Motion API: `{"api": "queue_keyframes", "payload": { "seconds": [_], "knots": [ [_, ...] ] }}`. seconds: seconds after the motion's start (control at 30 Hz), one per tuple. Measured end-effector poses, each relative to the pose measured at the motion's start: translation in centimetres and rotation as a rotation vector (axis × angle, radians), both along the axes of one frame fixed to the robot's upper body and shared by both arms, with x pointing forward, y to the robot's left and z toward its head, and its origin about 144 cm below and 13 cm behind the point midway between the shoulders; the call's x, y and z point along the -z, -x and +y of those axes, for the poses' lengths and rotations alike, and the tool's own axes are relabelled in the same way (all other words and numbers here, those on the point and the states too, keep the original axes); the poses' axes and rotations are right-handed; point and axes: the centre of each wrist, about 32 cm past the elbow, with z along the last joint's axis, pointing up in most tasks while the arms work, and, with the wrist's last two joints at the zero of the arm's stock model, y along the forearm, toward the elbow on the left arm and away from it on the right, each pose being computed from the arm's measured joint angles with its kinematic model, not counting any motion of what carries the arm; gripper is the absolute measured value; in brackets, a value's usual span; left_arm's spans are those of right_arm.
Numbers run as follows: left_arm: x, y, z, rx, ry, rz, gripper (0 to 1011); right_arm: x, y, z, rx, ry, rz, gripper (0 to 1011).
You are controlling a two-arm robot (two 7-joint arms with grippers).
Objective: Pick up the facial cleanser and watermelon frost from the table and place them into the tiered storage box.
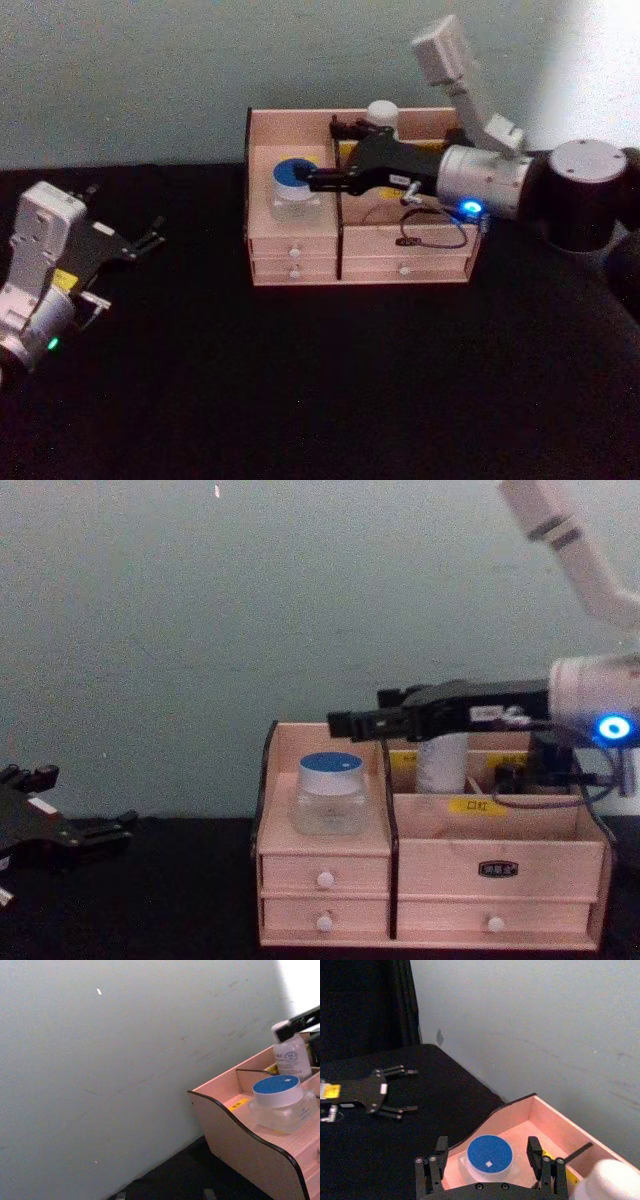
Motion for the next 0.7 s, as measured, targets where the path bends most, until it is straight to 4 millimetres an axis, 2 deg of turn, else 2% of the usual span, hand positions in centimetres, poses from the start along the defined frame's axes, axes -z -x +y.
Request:
{"api": "queue_keyframes", "payload": {
  "seconds": [0.17,0.27,0.4,0.5,0.7],
  "knots": [
    [0.0,0.0,0.0,0.0,0.0,0.0,1001,-0.7,2.3,-1.4,0.0,-0.02,-0.003,1002],
    [0.0,0.0,0.0,0.0,0.0,0.0,1001,-0.9,4.3,-2.9,0.008,-0.02,0.009,1003],
    [0.0,0.0,0.0,0.0,0.0,0.0,1001,-1.0,5.9,-4.3,0.028,-0.011,0.024,1002],
    [0.0,0.0,0.0,0.0,0.0,0.0,1001,-1.0,8.1,-6.2,0.094,0.023,0.033,1002],
    [0.0,0.0,0.0,0.0,0.0,0.0,1001,-1.0,10.8,-8.7,0.262,0.076,0.002,1002]
  ]
}}
